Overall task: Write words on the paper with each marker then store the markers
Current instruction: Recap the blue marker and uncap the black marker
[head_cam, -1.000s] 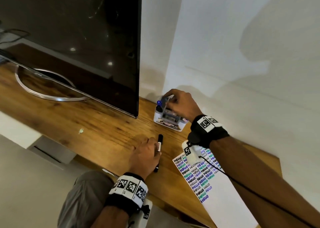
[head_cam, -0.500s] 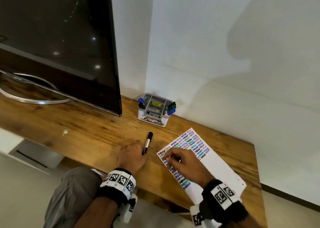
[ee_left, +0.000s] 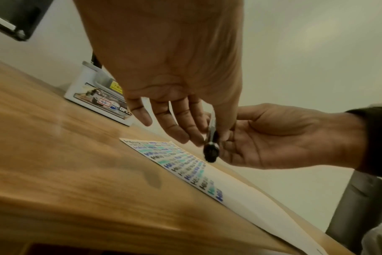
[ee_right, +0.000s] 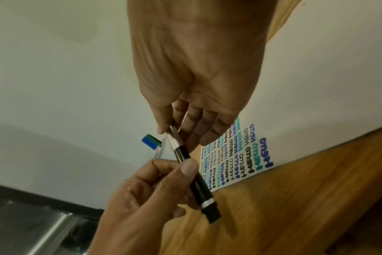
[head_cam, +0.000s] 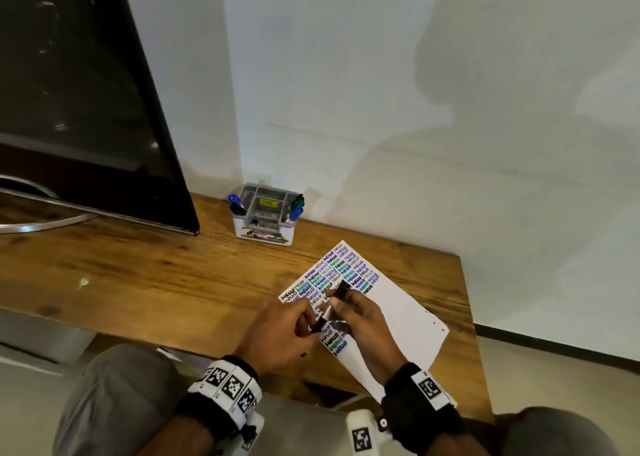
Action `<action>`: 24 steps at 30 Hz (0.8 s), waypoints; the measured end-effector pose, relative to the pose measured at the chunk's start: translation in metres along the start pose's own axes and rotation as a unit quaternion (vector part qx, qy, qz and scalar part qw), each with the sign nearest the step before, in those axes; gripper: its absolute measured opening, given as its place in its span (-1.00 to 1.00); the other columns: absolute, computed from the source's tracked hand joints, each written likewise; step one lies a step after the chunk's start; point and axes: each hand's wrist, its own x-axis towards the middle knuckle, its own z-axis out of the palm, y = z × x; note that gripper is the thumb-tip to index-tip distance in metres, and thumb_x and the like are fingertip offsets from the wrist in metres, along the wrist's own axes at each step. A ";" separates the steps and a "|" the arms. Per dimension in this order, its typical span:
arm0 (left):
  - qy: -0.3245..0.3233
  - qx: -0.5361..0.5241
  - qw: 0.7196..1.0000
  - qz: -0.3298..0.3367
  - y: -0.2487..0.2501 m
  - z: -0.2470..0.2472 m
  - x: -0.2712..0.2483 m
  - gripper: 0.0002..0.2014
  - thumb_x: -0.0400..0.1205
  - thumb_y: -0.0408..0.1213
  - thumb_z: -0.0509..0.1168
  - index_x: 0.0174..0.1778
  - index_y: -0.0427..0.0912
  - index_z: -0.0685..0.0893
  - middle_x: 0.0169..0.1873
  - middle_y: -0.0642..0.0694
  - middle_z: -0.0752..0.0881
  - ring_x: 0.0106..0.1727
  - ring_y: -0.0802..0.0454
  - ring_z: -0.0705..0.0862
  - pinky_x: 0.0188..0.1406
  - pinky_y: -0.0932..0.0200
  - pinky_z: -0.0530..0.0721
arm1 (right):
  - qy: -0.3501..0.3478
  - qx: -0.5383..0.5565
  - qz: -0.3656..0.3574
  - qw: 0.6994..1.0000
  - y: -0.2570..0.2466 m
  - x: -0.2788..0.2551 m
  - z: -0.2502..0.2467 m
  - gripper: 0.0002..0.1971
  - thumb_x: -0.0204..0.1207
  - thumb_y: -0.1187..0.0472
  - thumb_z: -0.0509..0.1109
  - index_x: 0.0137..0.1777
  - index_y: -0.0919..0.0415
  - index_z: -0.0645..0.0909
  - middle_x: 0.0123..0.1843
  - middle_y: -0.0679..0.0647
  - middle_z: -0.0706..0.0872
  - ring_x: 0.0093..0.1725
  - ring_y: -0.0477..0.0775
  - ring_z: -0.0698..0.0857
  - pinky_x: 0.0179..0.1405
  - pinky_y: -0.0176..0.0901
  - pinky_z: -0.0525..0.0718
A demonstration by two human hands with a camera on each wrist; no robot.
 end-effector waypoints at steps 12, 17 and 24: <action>0.004 -0.207 0.978 0.009 0.007 0.004 -0.001 -0.78 0.72 -0.22 0.32 0.24 0.14 0.57 -0.07 0.07 0.74 -0.04 0.16 0.75 -0.11 0.32 0.66 | -0.068 -0.392 -0.067 0.915 0.004 -0.008 -0.028 -0.73 0.75 0.07 0.30 0.39 -0.05 0.65 0.39 -0.06 0.71 0.27 -0.10 0.69 0.27 -0.18 0.67; -0.006 -0.209 0.977 0.038 0.010 0.008 -0.001 -0.87 0.67 -0.38 0.36 0.07 -0.09 0.68 -0.07 0.09 0.79 0.01 0.09 0.76 0.03 0.13 0.74 | -0.069 -0.487 -0.125 0.862 0.003 -0.017 -0.025 -0.68 0.75 -0.07 0.24 0.46 -0.17 0.57 0.48 -0.15 0.66 0.42 -0.11 0.62 0.38 -0.10 0.63; 0.023 -0.210 0.976 0.045 0.010 0.004 0.000 -0.87 0.62 -0.45 0.42 0.01 -0.17 0.68 -0.05 0.15 0.79 0.01 0.11 0.77 0.01 0.25 0.72 | -0.033 -0.576 -0.176 0.798 0.006 -0.019 -0.025 -0.58 0.72 -0.28 0.11 0.53 -0.27 0.42 0.42 -0.16 0.69 0.29 -0.12 0.70 0.02 -0.25 0.73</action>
